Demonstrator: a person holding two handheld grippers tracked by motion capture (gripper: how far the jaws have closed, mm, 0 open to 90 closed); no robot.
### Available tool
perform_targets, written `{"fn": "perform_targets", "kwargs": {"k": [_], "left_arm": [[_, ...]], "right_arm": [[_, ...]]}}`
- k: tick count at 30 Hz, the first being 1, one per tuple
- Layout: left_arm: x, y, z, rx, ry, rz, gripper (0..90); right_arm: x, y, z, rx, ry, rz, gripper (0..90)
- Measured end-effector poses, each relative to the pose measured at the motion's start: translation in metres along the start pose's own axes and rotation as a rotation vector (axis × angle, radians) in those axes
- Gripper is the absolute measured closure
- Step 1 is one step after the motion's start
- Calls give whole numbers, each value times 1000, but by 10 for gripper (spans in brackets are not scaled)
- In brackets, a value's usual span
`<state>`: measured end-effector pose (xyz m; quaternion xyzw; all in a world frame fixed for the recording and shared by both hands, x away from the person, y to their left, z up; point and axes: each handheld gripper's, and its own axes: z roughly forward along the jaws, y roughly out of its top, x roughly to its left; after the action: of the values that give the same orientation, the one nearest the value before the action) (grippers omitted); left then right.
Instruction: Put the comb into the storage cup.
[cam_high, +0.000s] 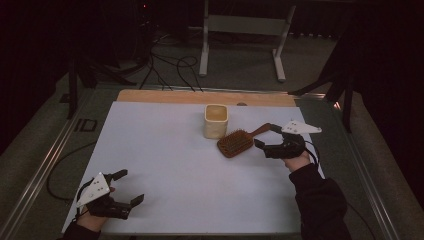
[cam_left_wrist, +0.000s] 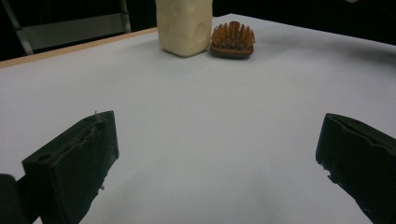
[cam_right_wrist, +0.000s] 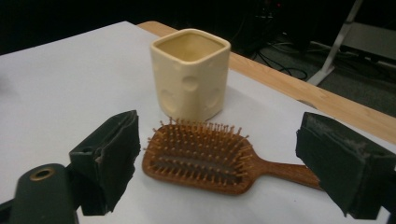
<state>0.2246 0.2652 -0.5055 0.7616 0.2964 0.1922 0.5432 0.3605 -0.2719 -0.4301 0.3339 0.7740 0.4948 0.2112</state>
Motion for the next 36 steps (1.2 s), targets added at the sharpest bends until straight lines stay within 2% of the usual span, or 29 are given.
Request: {"fn": "perform_targets", "kwargs": {"k": [7, 15, 20, 30, 36], "left_arm": [[0, 0, 0, 1, -3, -4, 0], [1, 0, 1, 6, -9, -11, 0], [1, 0, 0, -1, -6, -11, 0], [1, 0, 0, -4, -7, -16, 0], [1, 0, 1, -5, -9, -14, 0]], "right_arm": [[-14, -1, 11, 17, -22, 28, 169], [-26, -6, 24, 47, -69, 49, 260], [-33, -8, 34, 70, -90, 57, 351], [-48, -11, 53, 134, -146, 71, 604], [-55, -13, 66, 182, -171, 59, 725]]}}
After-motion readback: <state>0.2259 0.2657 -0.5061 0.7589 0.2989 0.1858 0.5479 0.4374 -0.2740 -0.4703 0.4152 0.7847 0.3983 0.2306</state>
